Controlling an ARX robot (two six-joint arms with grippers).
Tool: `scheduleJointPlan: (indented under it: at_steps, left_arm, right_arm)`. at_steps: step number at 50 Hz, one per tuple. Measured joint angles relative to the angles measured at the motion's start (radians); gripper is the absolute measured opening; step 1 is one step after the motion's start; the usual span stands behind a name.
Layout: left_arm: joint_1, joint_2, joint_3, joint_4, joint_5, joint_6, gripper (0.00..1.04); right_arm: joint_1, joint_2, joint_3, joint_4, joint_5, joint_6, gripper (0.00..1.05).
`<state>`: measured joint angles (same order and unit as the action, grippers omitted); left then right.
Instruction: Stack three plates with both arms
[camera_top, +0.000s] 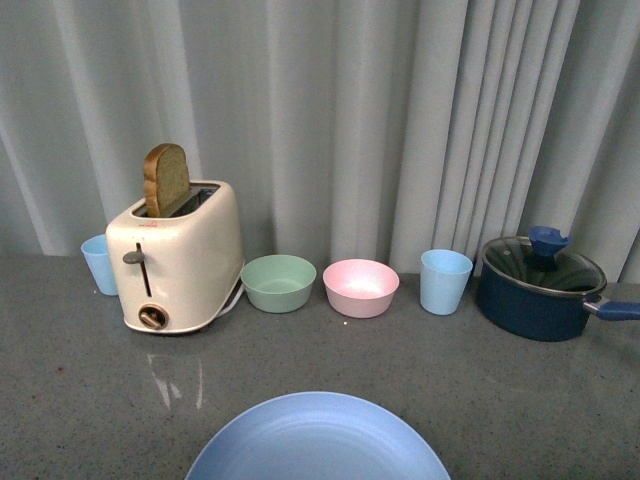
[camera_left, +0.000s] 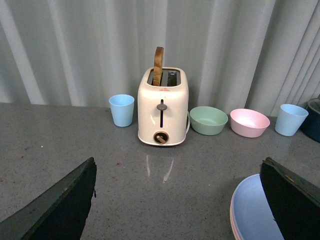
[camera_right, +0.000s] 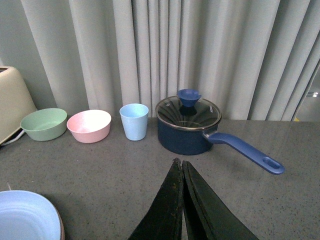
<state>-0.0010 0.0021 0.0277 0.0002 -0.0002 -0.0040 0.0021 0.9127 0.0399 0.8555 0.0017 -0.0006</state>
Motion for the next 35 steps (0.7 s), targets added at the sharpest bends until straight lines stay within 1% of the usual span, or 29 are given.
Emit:
scheduleJointPlan:
  at_steps: [19, 35]
  left_arm:
    - [0.000, 0.000, 0.000, 0.000, 0.000, 0.000, 0.98]
    - [0.000, 0.000, 0.000, 0.000, 0.000, 0.000, 0.98]
  right_arm:
    - [0.000, -0.328, -0.034, -0.282, -0.001, 0.000, 0.03]
    - [0.000, -0.520, -0.034, -0.462, -0.001, 0.000, 0.03]
